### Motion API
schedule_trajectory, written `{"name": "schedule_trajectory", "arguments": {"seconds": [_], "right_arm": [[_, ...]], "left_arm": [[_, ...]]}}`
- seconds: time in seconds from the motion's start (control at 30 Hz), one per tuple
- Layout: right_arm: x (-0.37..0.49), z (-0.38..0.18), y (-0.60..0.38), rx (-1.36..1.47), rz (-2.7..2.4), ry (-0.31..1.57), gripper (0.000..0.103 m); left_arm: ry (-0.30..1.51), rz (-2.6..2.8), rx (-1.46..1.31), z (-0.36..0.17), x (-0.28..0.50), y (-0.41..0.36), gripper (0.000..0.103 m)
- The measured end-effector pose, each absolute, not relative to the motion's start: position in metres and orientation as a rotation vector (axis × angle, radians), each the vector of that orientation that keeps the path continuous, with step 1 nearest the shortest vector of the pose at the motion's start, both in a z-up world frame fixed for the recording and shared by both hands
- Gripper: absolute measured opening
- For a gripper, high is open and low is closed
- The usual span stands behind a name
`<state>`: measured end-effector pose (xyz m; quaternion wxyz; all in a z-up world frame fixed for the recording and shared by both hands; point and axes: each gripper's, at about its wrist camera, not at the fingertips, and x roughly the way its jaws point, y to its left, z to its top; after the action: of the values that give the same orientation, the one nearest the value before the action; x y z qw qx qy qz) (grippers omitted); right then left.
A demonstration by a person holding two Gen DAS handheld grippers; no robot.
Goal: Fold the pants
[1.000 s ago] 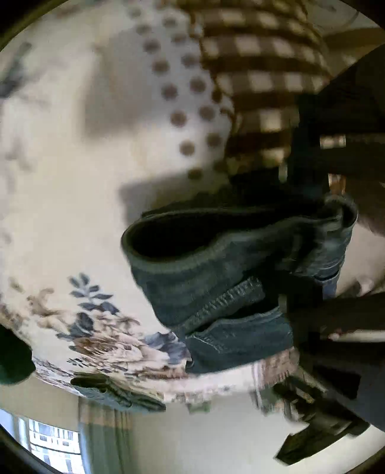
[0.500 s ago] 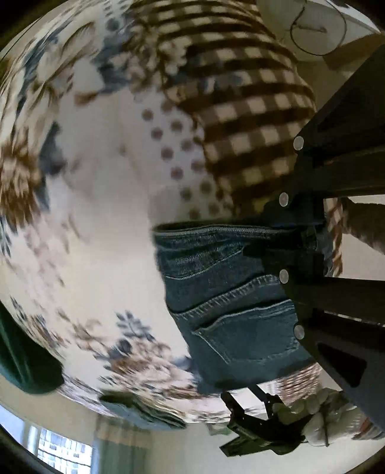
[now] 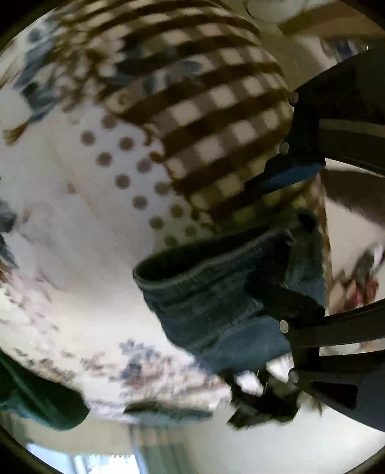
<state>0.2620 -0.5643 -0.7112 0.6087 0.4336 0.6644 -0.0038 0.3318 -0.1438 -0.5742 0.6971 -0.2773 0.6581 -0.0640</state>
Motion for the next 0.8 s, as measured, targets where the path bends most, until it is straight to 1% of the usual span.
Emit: {"name": "schedule_trajectory", "arguments": {"seconds": [0.03, 0.07, 0.13, 0.17, 0.2, 0.23, 0.27, 0.37, 0.43, 0.5, 0.57, 0.67, 0.7, 0.73, 0.77, 0.8], "right_arm": [[0.256, -0.711, -0.565, 1.05, 0.004, 1.528, 0.071], [0.251, -0.713, -0.565, 1.094, 0.013, 1.521, 0.074], [0.238, -0.725, -0.562, 1.211, 0.008, 1.499, 0.073], [0.234, -0.726, -0.56, 1.208, -0.031, 1.479, 0.061], [0.231, -0.722, -0.559, 1.172, -0.062, 1.435, 0.043], [0.231, -0.717, -0.556, 1.13, -0.075, 1.415, 0.034], [0.233, -0.706, -0.548, 1.042, -0.09, 1.392, 0.029], [0.233, -0.669, -0.53, 0.914, -0.084, 1.332, 0.022], [0.232, -0.644, -0.525, 0.889, -0.059, 1.29, 0.02], [0.231, -0.624, -0.525, 0.87, -0.037, 1.276, 0.02], [0.232, -0.618, -0.527, 0.854, -0.039, 1.294, 0.02], [0.223, -0.643, -0.539, 0.862, -0.055, 1.384, 0.02], [0.22, -0.661, -0.541, 0.853, -0.055, 1.452, 0.02], [0.214, -0.675, -0.544, 0.864, -0.073, 1.498, 0.027], [0.208, -0.693, -0.55, 0.901, -0.114, 1.534, 0.042], [0.202, -0.706, -0.557, 0.956, -0.127, 1.54, 0.049]], "left_arm": [[1.449, -0.148, -0.61, -0.566, 0.326, -0.143, 0.075], [1.428, -0.157, -0.604, -0.558, 0.32, -0.141, 0.084], [1.4, -0.173, -0.602, -0.547, 0.306, -0.14, 0.088], [1.4, -0.17, -0.59, -0.545, 0.298, -0.141, 0.088], [1.406, -0.158, -0.57, -0.544, 0.292, -0.142, 0.088], [1.41, -0.146, -0.546, -0.544, 0.285, -0.142, 0.088], [1.413, -0.135, -0.524, -0.544, 0.277, -0.142, 0.088], [1.433, -0.107, -0.533, -0.55, 0.259, -0.139, 0.088], [1.448, -0.098, -0.563, -0.555, 0.25, -0.136, 0.088], [1.451, -0.101, -0.582, -0.556, 0.245, -0.135, 0.088], [1.457, -0.115, -0.59, -0.557, 0.241, -0.136, 0.088], [1.47, -0.123, -0.589, -0.562, 0.24, -0.14, 0.088], [1.474, -0.125, -0.588, -0.563, 0.24, -0.141, 0.088], [1.478, -0.128, -0.588, -0.565, 0.24, -0.142, 0.088], [1.48, -0.132, -0.586, -0.565, 0.241, -0.143, 0.088], [1.482, -0.136, -0.583, -0.566, 0.241, -0.145, 0.088]]}}
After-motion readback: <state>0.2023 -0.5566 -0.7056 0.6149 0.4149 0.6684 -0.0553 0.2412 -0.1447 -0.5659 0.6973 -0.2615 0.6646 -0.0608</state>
